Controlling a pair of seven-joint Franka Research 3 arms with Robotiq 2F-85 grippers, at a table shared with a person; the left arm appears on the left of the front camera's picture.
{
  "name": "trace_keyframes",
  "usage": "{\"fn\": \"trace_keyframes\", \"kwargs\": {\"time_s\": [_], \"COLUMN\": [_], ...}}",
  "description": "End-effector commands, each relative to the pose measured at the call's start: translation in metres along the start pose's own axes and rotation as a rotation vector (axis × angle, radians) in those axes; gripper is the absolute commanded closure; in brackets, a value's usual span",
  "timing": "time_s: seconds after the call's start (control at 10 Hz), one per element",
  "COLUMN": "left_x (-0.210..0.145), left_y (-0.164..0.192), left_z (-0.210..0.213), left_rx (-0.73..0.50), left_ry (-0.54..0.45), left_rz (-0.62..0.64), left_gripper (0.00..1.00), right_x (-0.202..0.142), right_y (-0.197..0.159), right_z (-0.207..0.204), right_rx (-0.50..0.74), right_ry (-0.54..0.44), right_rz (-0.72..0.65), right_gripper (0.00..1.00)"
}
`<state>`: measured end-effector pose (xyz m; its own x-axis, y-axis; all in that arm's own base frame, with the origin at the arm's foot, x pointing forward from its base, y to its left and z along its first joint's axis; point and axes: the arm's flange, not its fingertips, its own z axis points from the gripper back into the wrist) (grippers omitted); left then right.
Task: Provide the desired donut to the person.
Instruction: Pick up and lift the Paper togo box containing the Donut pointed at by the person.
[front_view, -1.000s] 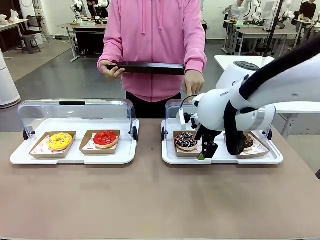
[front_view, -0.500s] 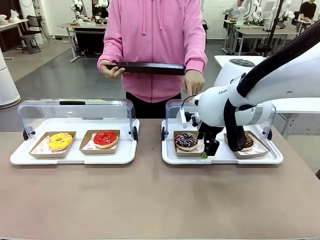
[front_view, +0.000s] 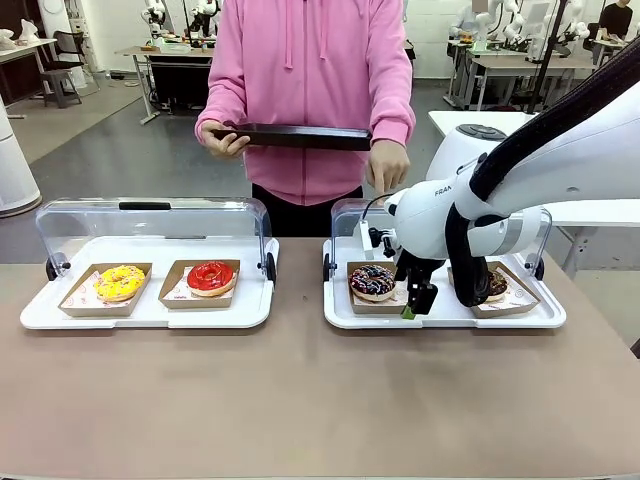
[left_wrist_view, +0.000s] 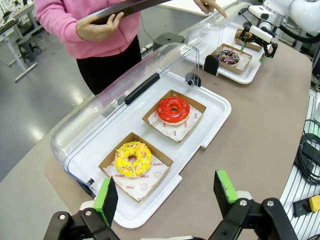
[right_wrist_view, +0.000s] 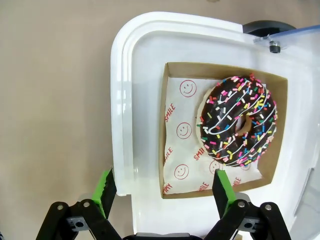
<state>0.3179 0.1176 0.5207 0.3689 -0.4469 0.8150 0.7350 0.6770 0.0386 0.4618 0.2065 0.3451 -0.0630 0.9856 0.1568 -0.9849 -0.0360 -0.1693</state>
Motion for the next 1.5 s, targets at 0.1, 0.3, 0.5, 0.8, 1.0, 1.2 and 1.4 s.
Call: {"fn": "trace_keyframes", "kwargs": {"time_s": [0.1,0.3,0.5,0.8,1.0,1.2,1.4], "left_x": [0.0,0.0,0.0,0.0,0.0,0.0,0.0], "left_y": [0.0,0.0,0.0,0.0,0.0,0.0,0.0], "left_z": [0.001,0.001,0.001,0.001,0.001,0.001,0.001], "left_rx": [-0.003,-0.003,-0.003,-0.003,-0.003,-0.003,-0.003], "left_ry": [-0.017,-0.017,-0.017,-0.017,-0.017,-0.017,-0.017], "left_rz": [0.003,0.003,0.003,0.003,0.003,0.003,0.003], "left_gripper": [0.0,0.0,0.0,0.0,0.0,0.0,0.0], "right_x": [-0.001,-0.003,-0.004,-0.005,-0.003,-0.004,-0.018], "right_y": [-0.006,-0.009,-0.011,-0.014,-0.008,0.002,0.026], "right_z": [-0.008,-0.014,-0.021,-0.024,-0.016,-0.003,0.04], "right_rx": [-0.019,-0.026,0.004,0.037,0.033,0.016,-0.038], "right_ry": [0.033,0.033,0.044,0.051,0.055,0.042,-0.012], "right_rz": [-0.005,-0.007,-0.004,-0.009,0.02,0.05,0.058], "right_gripper": [0.57,1.0,0.84,1.0,1.0,1.0,1.0]}}
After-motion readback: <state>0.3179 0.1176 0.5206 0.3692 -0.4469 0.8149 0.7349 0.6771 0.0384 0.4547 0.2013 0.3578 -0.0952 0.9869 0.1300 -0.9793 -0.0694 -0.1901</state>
